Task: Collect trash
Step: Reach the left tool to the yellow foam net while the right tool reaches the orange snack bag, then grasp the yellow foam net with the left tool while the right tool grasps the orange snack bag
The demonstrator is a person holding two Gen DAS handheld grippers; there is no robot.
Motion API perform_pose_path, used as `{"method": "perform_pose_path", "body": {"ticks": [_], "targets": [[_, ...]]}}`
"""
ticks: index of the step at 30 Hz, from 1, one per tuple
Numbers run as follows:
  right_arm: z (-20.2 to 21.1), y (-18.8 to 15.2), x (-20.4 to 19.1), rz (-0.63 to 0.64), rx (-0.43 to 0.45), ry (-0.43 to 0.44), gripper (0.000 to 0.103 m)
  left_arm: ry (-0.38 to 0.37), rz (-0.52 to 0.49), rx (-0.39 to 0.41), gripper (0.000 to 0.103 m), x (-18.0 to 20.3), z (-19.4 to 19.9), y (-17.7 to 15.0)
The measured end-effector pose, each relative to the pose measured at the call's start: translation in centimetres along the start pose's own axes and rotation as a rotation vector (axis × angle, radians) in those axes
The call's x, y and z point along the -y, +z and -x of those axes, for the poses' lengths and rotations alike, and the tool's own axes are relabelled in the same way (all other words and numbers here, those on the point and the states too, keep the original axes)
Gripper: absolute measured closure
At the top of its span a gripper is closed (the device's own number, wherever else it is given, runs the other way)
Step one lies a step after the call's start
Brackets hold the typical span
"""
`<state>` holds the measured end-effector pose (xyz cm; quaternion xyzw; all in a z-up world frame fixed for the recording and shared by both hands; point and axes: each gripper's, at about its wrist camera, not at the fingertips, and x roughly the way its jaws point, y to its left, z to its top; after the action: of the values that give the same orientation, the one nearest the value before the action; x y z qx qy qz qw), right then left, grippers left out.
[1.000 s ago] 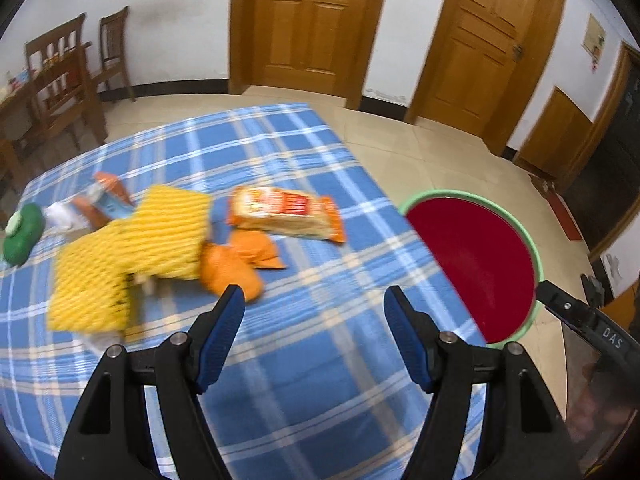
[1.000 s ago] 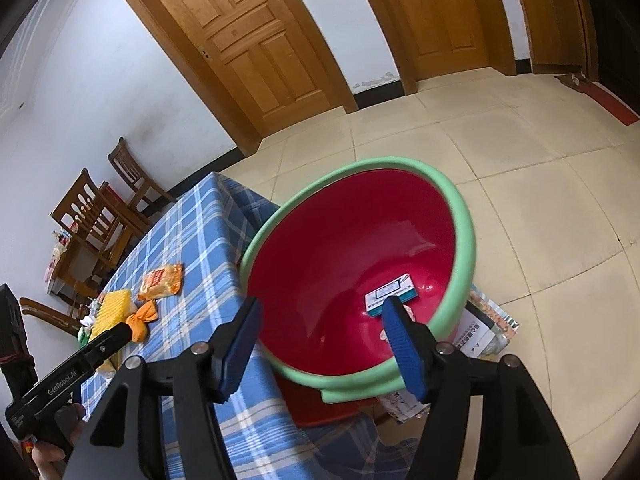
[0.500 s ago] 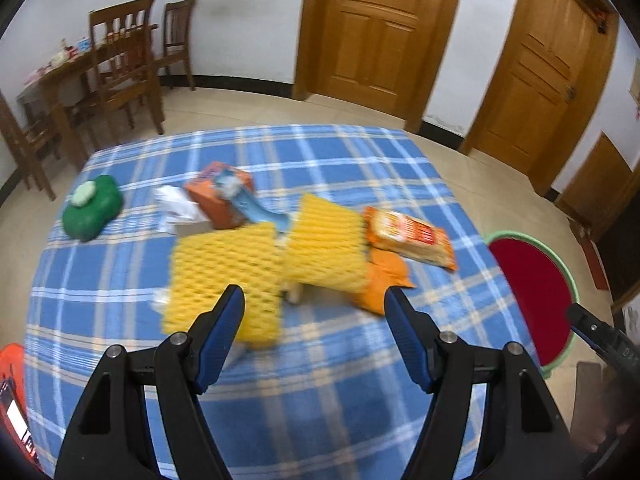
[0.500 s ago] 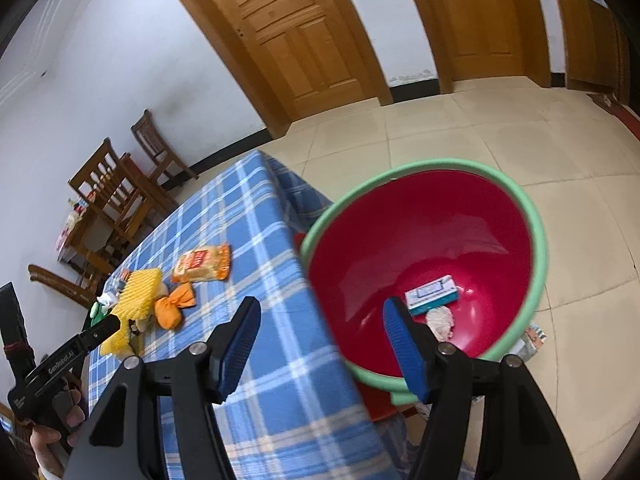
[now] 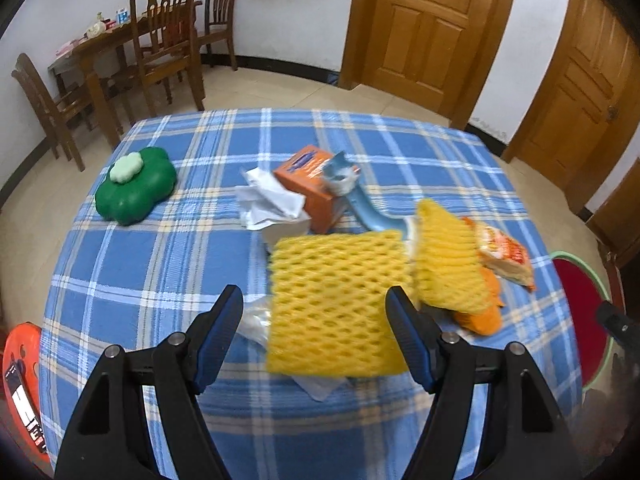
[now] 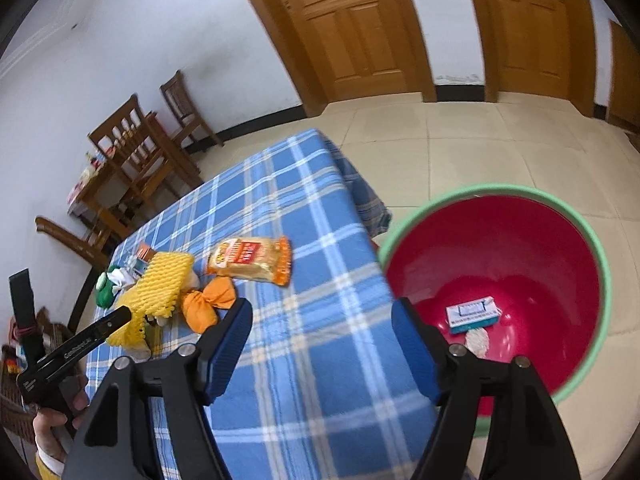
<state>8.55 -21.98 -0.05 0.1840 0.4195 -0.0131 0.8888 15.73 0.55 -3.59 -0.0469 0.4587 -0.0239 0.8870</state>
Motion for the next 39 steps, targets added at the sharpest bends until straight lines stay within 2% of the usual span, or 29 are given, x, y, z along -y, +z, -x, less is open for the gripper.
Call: {"method": "perform_pose_path", "body": {"ticks": [4, 13, 15, 24, 26, 32, 34, 36, 39], "targets": [[-1.6, 0.7, -1.4, 0.045, -0.03, 0.012, 0.028, 0.009, 0.013, -0.021, 0.029, -0.6, -1.2, 0.1], [-5.7, 2.4, -4.0, 0.163, -0.092, 0.026, 0.025, -0.074, 0.043, -0.017, 0.03, -1.4, -2.0, 0.4], [-6.5, 2.7, -4.5, 0.197, -0.098, 0.025, 0.025, -0.092, 0.049, -0.013, 0.033, -1.6, -2.1, 0.4], [-9.6, 3.8, -6.1, 0.327, -0.139, 0.019, 0.022, -0.202, 0.099, -0.023, 0.059, -1.9, -2.4, 0.4], [-10.1, 3.8, -6.3, 0.34, -0.151, 0.02, 0.022, -0.222, 0.104, -0.024, 0.067, -1.8, -2.3, 0.4], [-11.2, 3.7, -6.5, 0.355, -0.172, 0.028, 0.023, -0.26, 0.122, -0.017, 0.082, -1.8, -1.5, 0.2], [-11.3, 3.5, -6.7, 0.356, -0.176, 0.025, 0.026, -0.271, 0.128, -0.011, 0.085, -1.8, -1.1, 0.1], [-11.3, 3.3, -7.0, 0.371, -0.167, 0.01, 0.037, -0.284, 0.131, -0.005, 0.087, -1.8, -0.6, 0.0], [-11.1, 3.1, -7.0, 0.371, -0.159, 0.006, 0.045, -0.295, 0.129, 0.006, 0.09, -1.9, 0.0, -0.1]]}}
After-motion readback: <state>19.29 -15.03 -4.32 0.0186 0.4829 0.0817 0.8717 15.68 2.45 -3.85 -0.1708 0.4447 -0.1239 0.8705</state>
